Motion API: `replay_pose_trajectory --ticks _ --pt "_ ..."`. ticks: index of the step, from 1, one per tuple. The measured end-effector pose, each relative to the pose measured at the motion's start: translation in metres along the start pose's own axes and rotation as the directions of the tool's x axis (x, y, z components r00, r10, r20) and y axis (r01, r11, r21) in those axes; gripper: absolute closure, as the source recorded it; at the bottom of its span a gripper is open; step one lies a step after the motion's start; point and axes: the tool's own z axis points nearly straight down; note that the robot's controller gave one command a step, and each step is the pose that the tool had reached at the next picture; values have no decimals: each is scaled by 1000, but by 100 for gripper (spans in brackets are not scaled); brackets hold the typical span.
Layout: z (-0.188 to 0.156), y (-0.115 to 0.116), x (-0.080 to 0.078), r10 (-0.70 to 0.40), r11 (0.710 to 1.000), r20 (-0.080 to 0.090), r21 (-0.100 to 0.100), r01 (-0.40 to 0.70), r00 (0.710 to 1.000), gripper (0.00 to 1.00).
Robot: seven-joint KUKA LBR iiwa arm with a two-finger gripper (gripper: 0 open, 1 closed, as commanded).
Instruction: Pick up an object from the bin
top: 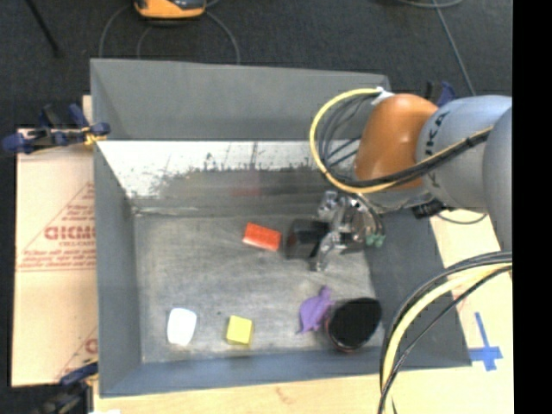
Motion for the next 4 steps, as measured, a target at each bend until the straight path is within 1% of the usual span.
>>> replay_pose_trajectory --ticks 1,2,4 --pt "-3 0 1 -1 1000 -1 1 1 1000 100" --pt "-13 0 2 -1 1000 -6 2 1 1000 100" --pt "-30 -1 2 -2 1000 -7 3 2 1000 100"
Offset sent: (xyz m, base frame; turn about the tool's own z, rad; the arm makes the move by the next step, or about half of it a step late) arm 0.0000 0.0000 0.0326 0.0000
